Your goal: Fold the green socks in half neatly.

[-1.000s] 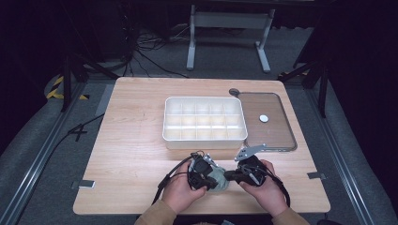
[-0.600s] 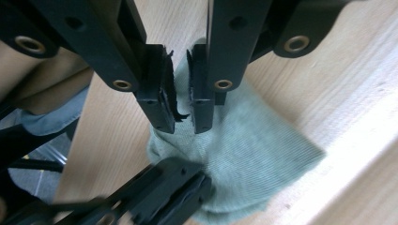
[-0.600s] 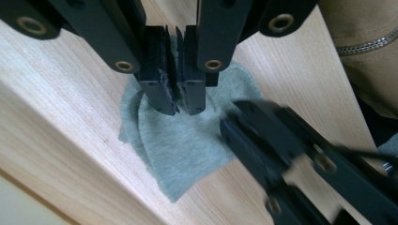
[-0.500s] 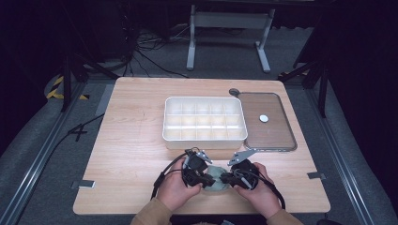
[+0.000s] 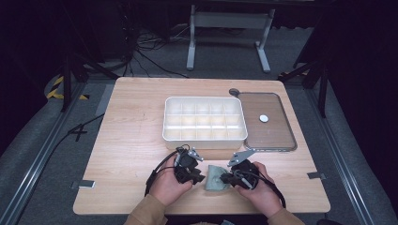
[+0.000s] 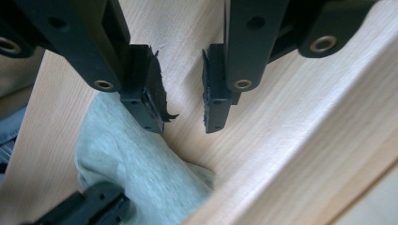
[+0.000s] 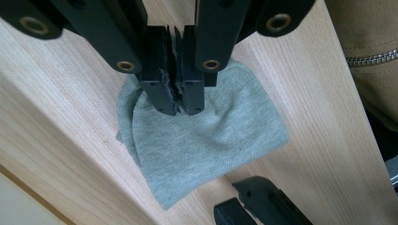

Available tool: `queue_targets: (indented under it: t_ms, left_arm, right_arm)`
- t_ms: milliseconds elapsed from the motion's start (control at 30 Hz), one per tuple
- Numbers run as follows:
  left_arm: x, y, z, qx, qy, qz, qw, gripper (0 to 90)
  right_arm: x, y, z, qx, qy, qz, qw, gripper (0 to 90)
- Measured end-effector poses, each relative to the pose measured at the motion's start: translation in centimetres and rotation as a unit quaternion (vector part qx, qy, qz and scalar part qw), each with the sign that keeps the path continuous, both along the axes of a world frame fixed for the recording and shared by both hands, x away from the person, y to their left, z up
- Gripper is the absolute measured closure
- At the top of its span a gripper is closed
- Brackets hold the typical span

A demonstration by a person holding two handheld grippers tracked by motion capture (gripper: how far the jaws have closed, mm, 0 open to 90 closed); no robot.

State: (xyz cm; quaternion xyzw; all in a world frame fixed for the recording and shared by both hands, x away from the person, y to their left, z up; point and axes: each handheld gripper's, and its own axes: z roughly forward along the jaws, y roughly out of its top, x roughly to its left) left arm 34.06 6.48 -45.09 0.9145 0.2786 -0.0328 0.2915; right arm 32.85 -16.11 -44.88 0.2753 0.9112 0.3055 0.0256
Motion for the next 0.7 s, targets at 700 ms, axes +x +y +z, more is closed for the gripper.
queue_targets:
  t_ms: [700]
  left_arm:
    - [-0.2, -0.9, -1.5, -0.028, -0.017, -0.045, 0.9984, 89.7]
  right_arm:
    - [0.0, -0.2, -0.2, 0.006, -0.006, 0.012, 0.9999, 88.9]
